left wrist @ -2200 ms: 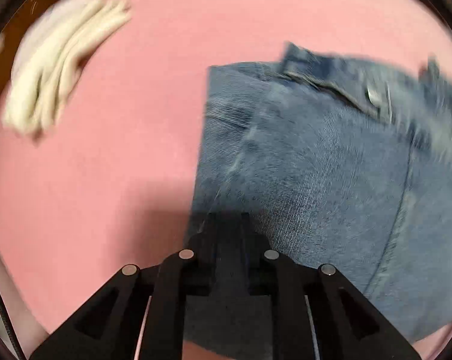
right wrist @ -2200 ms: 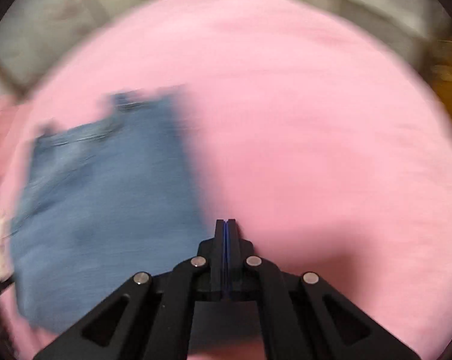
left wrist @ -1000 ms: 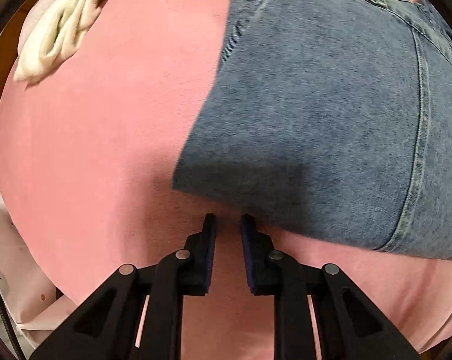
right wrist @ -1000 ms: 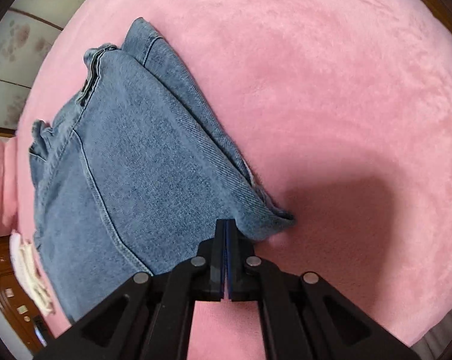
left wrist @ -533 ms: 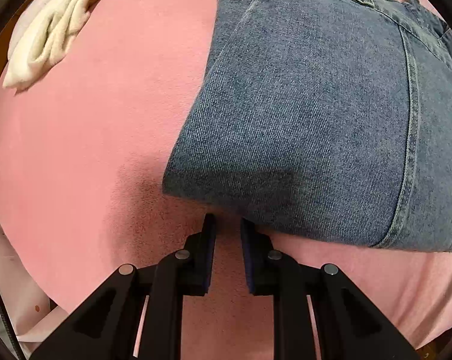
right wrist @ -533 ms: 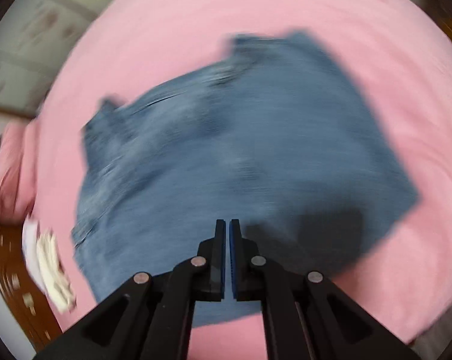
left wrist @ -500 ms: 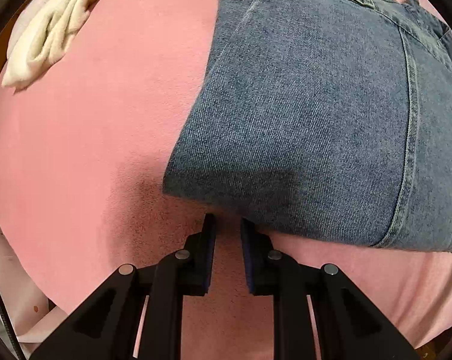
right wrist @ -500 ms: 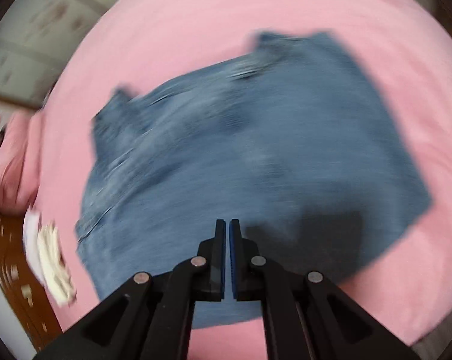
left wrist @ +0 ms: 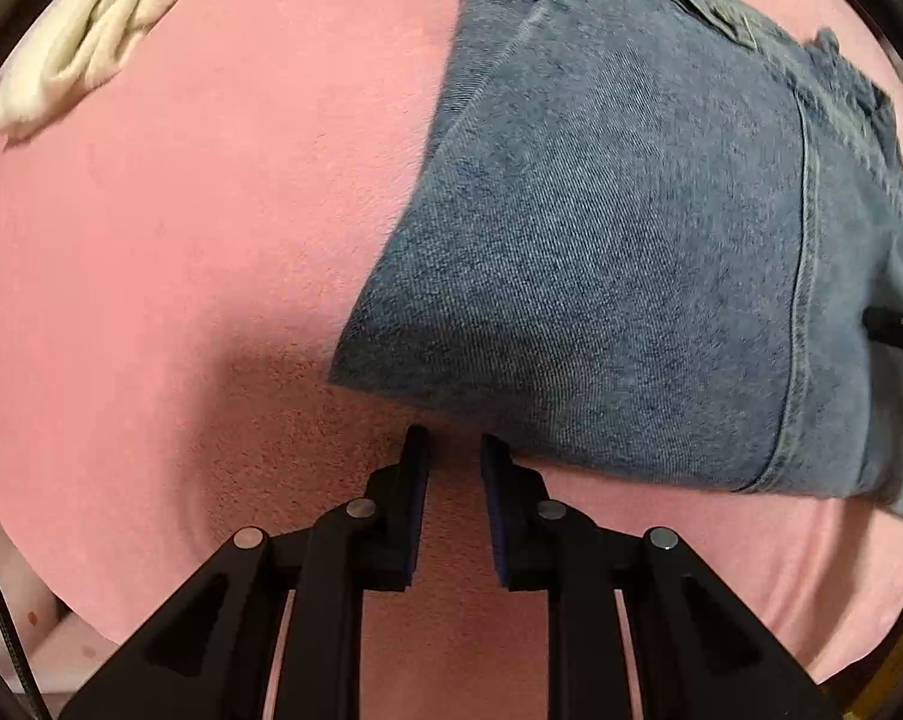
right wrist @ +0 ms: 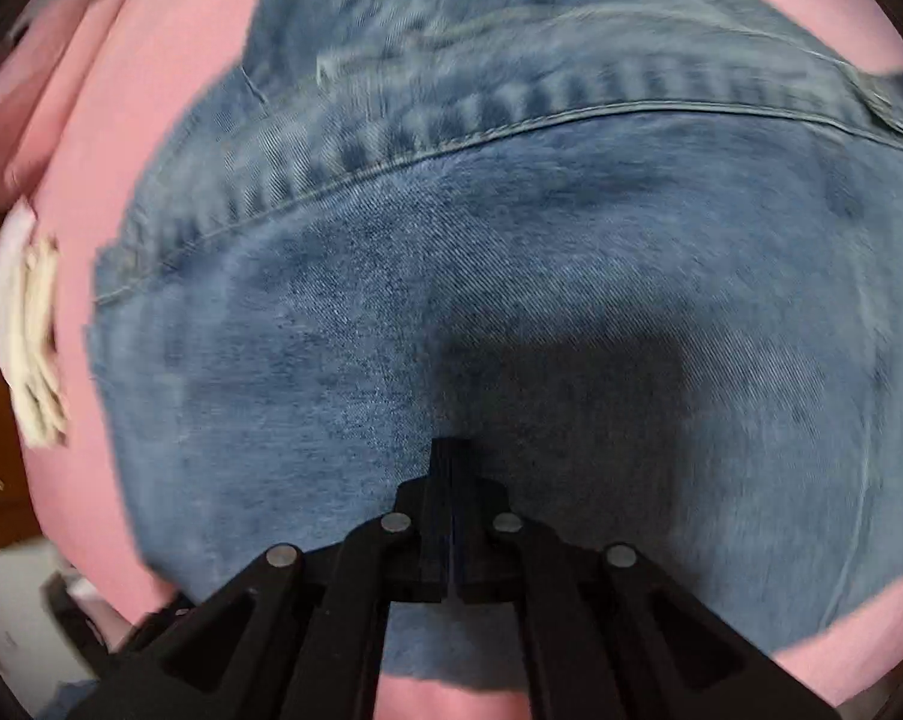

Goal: Fold large clothes

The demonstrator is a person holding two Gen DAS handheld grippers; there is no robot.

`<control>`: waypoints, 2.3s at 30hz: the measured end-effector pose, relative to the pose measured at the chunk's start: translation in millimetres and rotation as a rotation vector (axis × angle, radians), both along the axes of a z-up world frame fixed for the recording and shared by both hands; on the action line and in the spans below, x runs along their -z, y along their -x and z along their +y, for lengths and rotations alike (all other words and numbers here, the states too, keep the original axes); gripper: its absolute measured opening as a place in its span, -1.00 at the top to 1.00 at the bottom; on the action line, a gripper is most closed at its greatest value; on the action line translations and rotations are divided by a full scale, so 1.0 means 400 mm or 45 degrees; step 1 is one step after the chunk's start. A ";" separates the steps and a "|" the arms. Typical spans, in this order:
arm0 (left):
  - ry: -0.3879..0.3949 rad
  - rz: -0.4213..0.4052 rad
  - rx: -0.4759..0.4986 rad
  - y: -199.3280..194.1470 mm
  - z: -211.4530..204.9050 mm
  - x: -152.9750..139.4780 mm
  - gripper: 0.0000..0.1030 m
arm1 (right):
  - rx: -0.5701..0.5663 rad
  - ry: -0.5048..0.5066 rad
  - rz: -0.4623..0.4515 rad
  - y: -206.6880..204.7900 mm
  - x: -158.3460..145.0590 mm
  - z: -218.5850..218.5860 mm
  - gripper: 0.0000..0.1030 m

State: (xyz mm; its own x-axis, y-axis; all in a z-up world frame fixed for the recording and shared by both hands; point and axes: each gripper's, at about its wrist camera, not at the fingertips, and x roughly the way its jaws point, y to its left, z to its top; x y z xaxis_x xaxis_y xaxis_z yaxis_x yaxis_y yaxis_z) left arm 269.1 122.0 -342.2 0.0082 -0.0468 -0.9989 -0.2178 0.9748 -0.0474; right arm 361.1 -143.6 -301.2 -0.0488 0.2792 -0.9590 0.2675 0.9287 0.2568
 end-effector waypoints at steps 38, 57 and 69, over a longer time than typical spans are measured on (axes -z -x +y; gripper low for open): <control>0.682 -0.311 -0.806 -0.008 0.170 0.054 0.24 | -0.145 0.067 -0.034 0.012 -0.014 0.022 1.00; 0.625 -0.892 -0.328 -0.034 -0.289 -0.421 0.77 | -0.108 -0.558 -0.150 0.083 0.063 -0.152 1.00; 0.537 -0.714 0.107 -0.003 -0.754 -0.425 0.77 | -0.088 -0.941 -0.232 0.110 0.133 -0.321 1.00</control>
State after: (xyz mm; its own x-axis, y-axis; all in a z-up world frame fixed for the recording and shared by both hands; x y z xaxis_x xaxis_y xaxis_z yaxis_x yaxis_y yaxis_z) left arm 270.3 -179.7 -172.1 0.4954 -0.4521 -0.7417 0.0253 0.8610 -0.5080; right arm 316.9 -272.0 -354.4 0.0513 0.8534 -0.5188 0.1087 0.5116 0.8523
